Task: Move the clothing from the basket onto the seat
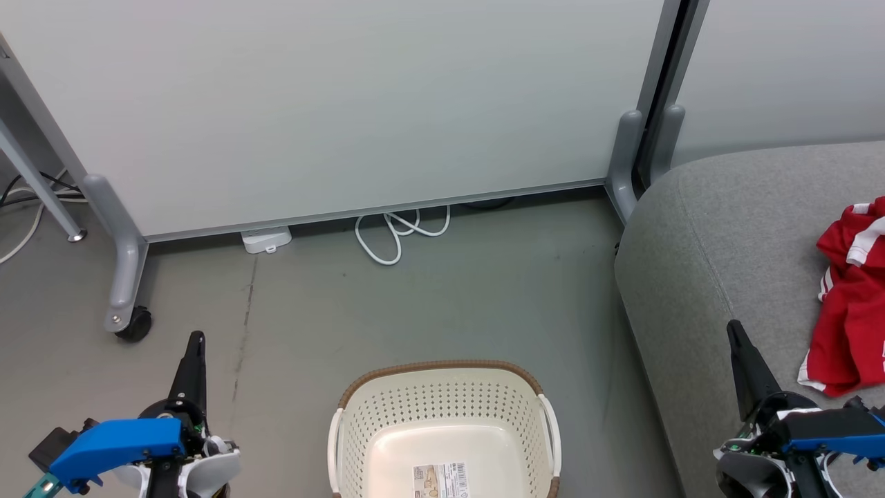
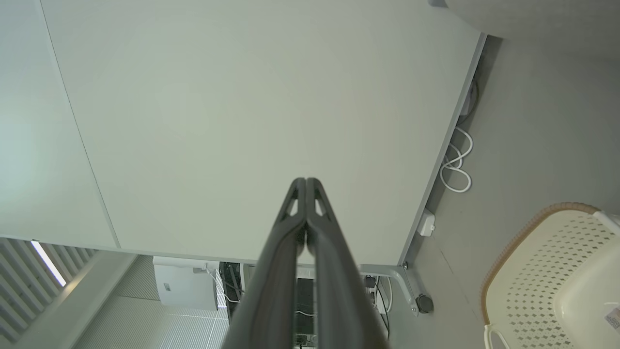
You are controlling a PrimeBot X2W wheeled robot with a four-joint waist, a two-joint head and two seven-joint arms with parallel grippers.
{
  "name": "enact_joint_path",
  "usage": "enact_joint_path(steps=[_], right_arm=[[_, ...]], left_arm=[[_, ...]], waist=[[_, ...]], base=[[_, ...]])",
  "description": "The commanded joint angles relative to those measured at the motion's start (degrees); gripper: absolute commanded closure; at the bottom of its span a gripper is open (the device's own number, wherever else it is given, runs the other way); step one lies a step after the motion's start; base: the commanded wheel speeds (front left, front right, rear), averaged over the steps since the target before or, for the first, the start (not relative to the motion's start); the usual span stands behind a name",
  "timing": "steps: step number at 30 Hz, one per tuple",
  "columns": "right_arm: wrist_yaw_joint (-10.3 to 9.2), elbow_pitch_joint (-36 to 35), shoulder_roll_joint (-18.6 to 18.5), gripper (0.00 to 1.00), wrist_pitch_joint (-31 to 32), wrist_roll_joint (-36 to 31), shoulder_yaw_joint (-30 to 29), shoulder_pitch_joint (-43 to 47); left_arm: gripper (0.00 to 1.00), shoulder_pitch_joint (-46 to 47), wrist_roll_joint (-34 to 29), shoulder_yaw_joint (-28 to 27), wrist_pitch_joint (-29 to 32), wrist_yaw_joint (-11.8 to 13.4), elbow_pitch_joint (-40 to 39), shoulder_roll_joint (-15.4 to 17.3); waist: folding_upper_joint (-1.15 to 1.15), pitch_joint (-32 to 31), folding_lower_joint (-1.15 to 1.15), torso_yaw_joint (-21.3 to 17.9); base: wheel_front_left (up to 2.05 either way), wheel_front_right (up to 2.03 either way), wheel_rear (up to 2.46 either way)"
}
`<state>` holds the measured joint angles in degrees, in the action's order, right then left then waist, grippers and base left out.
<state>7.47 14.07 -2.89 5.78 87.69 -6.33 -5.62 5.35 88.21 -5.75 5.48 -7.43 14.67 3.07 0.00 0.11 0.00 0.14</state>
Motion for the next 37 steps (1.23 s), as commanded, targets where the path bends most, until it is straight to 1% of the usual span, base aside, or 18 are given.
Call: enact_joint_path(steps=[1,12,37], right_arm=[[0.04,-0.1,0.0,1.0,0.3,1.0,-0.2,-0.6],[0.04,-0.1,0.0,1.0,0.9,5.0,-0.3,-1.0],[0.04,-0.1,0.0,1.0,0.9,4.8,-0.3,-1.0]], left_arm=[[1.0,1.0,0.9,-0.4,0.3,-0.1,-0.4,-0.1],[1.0,1.3,4.4,-1.0,1.4,-0.1,-0.8,-0.3],[1.0,1.1,4.2,-1.0,1.3,-0.1,-0.8,-0.3]], waist=[[0.0,0.0,0.0,0.0],[0.0,0.1,0.0,-0.1],[0.0,0.1,0.0,-0.1]], base=[[0.0,0.0,0.0],[0.0,0.0,0.0],[0.0,0.0,0.0]])
